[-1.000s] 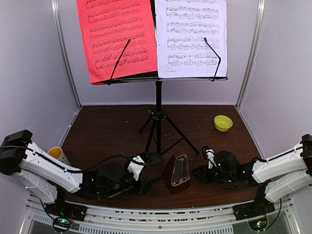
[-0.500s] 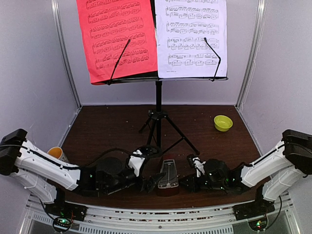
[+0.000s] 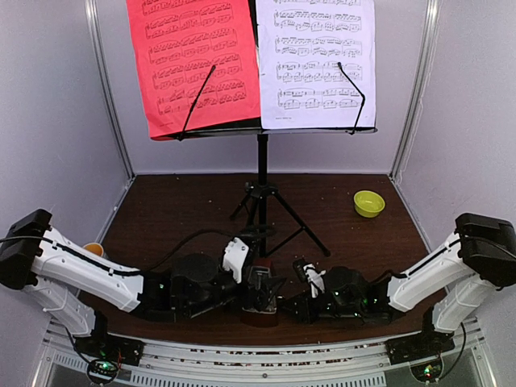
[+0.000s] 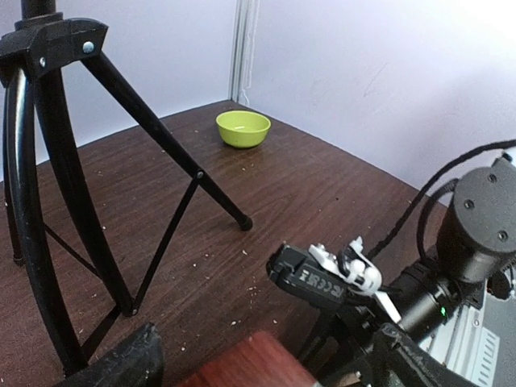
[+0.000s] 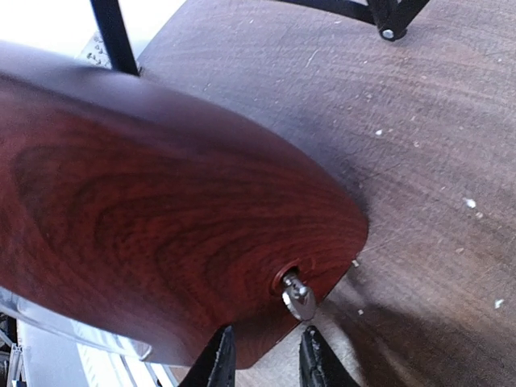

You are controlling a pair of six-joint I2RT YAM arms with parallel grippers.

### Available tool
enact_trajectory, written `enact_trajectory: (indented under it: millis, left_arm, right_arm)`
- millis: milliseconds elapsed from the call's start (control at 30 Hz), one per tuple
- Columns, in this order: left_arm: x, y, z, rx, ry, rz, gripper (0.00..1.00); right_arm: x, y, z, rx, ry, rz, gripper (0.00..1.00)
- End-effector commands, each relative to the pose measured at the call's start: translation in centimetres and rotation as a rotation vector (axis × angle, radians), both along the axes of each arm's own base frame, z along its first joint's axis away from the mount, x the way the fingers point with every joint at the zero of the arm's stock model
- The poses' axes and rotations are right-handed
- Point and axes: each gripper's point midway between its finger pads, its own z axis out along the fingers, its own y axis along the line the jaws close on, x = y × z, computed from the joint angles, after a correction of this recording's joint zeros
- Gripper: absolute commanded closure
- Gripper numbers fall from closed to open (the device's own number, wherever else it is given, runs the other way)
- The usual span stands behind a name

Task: Set up the instrument practice props

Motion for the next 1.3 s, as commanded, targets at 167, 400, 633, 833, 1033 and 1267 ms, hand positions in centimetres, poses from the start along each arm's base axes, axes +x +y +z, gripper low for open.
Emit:
enact_trajectory:
  millis: [167,400,633,833,1033,1267]
  left_arm:
    - [2.4,0.9,-1.3,0.063,0.116,0.245,0.13]
    - [2.7,1.7,-3.6,0.16,0.182,0.333,0.18]
    - [2.2,1.0,-4.6,0.194,0.225,0.35,0.25]
    - [1.9,-0.1,-3.5,0.18,0.192,0.288,0.47]
    - [1.5,-1.1,-1.3,0.127,0.142,0.223,0.66]
    - [1.7,-1.8,1.2,0.102,0.088,0.22,0.73]
  right_arm:
    - [-0.2,0.2,2.1,0.078,-0.044,0.001,0.69]
    - [0.5,-1.7,2.9,0.074,-0.098,-0.043,0.62]
    - [1.3,-2.6,2.8,0.043,-0.111,-0.092,0.59]
    - [1.4,-3.3,3.1,0.052,-0.136,-0.108,0.53]
    - [1.3,-4.4,4.0,0.061,-0.202,-0.099,0.5]
    - [1.1,-4.6,4.5,0.055,-0.242,-0.089,0.43]
